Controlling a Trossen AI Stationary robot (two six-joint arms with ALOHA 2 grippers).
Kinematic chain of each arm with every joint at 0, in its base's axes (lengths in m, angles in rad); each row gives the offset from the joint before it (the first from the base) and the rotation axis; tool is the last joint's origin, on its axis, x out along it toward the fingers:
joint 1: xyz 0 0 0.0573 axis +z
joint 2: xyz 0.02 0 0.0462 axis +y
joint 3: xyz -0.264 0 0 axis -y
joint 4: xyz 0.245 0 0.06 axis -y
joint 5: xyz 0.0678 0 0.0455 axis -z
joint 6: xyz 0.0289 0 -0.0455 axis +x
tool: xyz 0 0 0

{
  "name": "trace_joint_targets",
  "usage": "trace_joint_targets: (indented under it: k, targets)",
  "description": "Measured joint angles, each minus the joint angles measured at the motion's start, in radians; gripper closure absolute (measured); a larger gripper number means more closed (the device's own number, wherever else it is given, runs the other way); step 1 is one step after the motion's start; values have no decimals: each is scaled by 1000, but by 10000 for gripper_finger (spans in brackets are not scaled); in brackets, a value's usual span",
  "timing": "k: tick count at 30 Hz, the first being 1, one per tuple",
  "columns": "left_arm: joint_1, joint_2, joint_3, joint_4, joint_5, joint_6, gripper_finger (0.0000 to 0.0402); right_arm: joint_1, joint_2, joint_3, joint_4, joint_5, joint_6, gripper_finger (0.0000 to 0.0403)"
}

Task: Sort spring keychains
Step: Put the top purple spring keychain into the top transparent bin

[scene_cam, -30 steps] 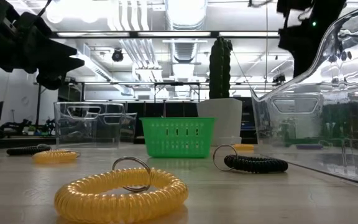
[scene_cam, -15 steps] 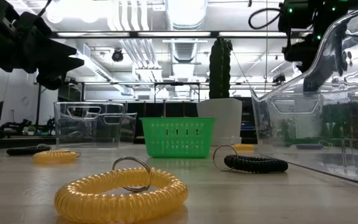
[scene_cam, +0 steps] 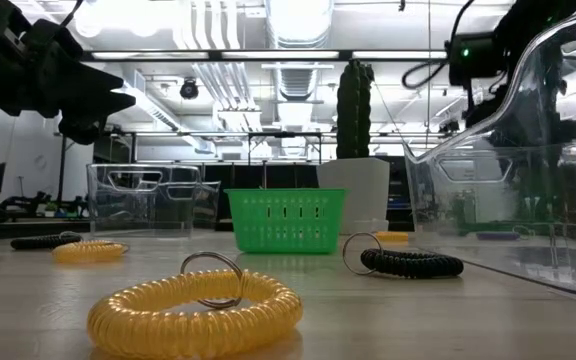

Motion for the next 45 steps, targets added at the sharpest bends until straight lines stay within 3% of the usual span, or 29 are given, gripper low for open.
trace_joint_targets:
  k: [15, 27, 34, 45]
  targets:
    - [0, 0, -1, 0, 0, -5, 252, -1, 297, -47, 179, 100, 115, 188]
    - [0, 0, -2, 0, 0, -6, 252, -6, 410, -49, 250, 118, 160, 194]
    - [0, 0, -2, 0, 0, -6, 252, -6, 424, -48, 259, 114, 171, 235]
    - [0, 0, -2, 0, 0, -63, 252, -6, 420, -50, 274, 104, 185, 342]
